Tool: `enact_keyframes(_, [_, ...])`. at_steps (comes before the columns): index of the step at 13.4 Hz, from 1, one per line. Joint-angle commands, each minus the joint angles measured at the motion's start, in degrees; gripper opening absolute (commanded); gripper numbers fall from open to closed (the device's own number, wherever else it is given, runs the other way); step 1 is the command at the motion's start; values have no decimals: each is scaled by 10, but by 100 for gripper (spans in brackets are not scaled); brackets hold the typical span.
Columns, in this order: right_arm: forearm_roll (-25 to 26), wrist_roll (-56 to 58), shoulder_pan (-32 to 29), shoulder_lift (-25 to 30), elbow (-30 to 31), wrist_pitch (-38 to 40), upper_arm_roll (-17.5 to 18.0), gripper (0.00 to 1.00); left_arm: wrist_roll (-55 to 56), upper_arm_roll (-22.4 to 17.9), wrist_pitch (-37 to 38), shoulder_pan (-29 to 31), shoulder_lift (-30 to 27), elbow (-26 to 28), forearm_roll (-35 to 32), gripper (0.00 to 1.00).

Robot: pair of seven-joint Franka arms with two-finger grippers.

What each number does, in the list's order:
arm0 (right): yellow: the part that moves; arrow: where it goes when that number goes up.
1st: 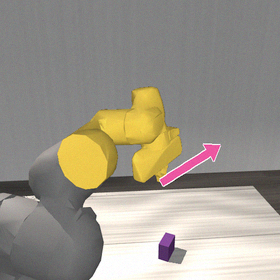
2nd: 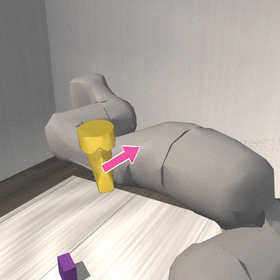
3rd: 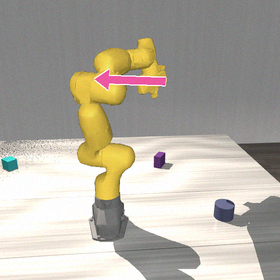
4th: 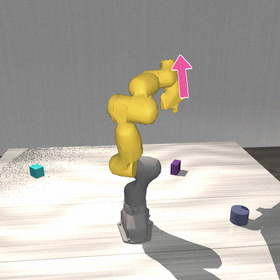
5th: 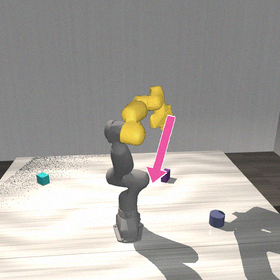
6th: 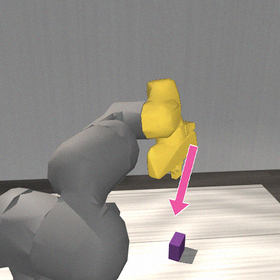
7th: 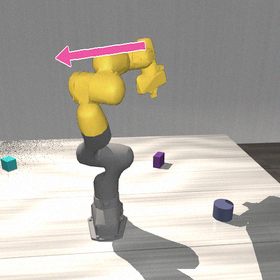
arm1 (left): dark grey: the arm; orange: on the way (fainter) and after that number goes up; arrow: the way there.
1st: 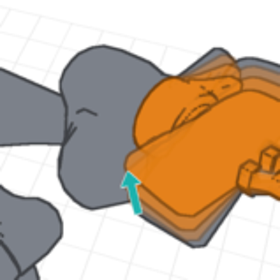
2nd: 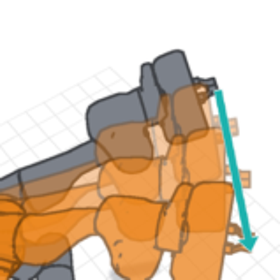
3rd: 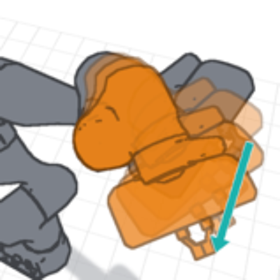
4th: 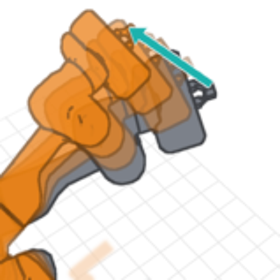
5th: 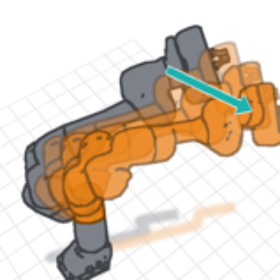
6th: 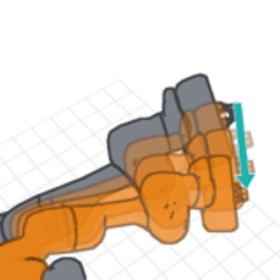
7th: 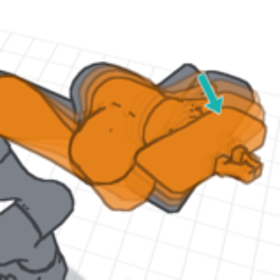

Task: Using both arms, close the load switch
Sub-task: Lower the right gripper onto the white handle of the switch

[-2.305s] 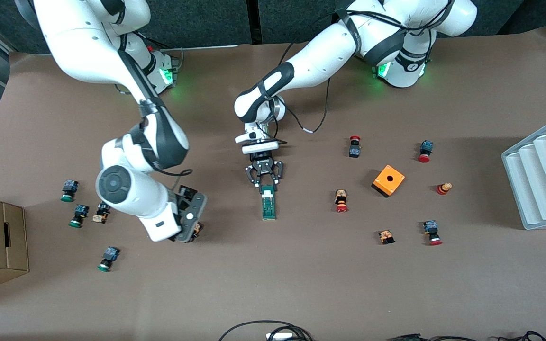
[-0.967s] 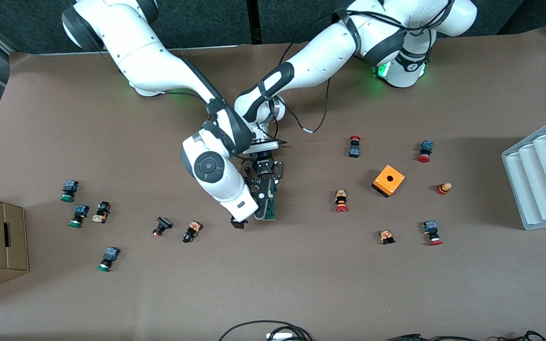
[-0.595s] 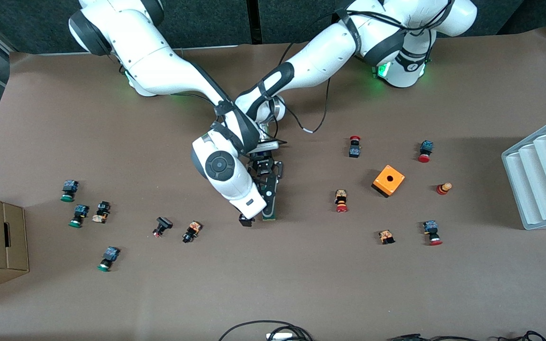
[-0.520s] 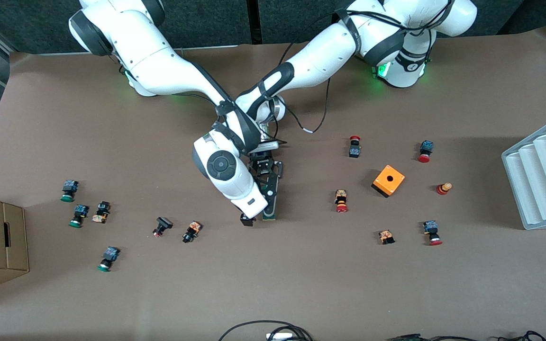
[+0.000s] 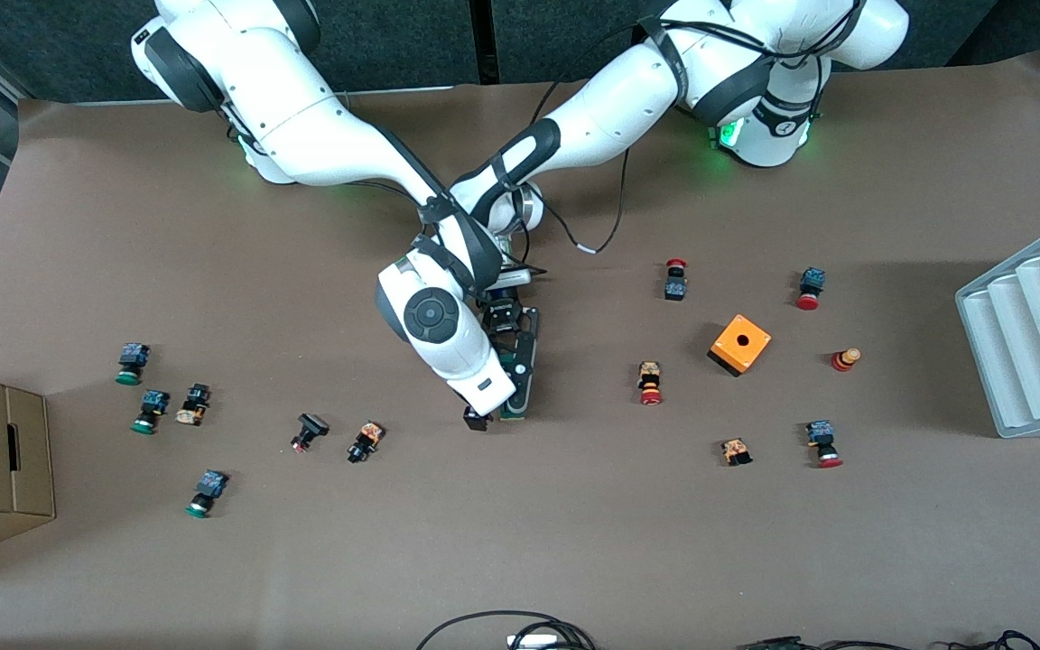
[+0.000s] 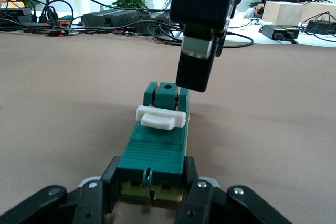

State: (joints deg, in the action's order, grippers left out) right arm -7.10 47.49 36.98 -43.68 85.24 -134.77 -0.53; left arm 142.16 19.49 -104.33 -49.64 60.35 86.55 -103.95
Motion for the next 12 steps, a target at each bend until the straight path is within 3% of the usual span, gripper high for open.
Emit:
enact_keyframes(1, [-17, -1, 9, -6, 0, -10, -7, 100, 4, -4, 6, -5, 5, -9, 5, 42])
enact_keyframes(12, [-18, -2, 18, -9, 18, -30, -7, 100, 4, -4, 6, -5, 5, -9, 5, 42])
